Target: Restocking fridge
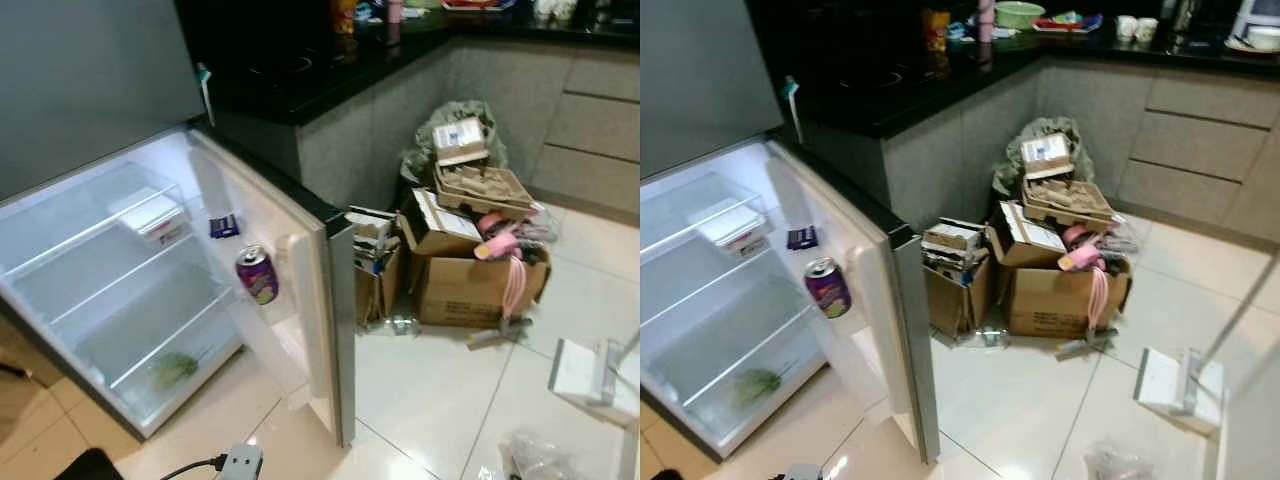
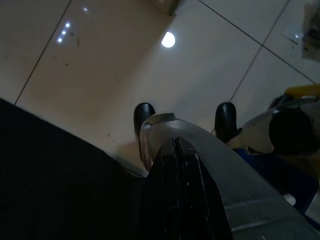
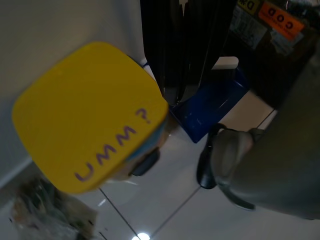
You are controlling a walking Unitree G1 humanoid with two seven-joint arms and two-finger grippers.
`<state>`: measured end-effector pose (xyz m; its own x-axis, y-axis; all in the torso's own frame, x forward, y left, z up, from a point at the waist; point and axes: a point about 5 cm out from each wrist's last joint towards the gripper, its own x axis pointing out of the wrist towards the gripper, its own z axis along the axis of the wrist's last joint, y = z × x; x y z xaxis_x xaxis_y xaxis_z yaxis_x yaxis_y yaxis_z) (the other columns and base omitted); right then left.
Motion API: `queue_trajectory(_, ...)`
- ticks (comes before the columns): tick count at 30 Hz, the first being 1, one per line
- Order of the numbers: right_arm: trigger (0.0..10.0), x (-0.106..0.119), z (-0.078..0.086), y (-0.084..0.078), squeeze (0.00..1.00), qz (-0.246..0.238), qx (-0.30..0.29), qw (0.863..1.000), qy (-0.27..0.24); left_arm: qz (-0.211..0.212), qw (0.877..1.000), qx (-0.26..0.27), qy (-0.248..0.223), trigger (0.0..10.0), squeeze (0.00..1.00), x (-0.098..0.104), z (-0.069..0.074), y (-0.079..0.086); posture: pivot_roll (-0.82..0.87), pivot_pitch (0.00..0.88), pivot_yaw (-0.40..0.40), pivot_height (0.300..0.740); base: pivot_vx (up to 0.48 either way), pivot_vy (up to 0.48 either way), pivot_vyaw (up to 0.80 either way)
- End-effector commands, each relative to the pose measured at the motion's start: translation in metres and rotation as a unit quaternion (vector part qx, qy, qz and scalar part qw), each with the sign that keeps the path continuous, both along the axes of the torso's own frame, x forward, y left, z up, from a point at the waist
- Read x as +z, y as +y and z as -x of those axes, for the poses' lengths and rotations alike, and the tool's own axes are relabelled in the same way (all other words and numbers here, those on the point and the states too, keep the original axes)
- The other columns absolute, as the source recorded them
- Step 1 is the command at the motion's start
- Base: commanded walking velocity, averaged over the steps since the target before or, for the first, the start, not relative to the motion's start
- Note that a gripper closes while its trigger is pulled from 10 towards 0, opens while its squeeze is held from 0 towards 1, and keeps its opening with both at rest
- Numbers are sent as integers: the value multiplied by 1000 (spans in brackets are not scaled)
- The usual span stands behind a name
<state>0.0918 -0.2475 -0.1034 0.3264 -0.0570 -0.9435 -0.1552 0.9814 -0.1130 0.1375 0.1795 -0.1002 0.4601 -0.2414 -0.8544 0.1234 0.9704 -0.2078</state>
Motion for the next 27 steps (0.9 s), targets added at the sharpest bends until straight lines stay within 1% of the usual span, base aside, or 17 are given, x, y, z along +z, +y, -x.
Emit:
queue_trajectory(1, 10000, 0, -2, 4, 0, -6, 5, 1000, -4, -7, 1000, -2, 4, 10000, 0, -1, 2, 3, -27, 0, -2, 740, 0, 0, 619)
queue_trajectory(8, 10000, 0, -3, 5, 0, -7, 5, 1000, -6, -7, 1000, -3, 6, 10000, 0, -1, 4, 3, -31, 0, 7, 740, 0, 0, 619)
queue_trajectory(27, 10000, 0, -6, 9, 0, -13, 4, 1000, -17, -10, 1000, -12, 6, 10000, 0, -1, 3, 3, -39, 0, 18, 740, 0, 0, 619)
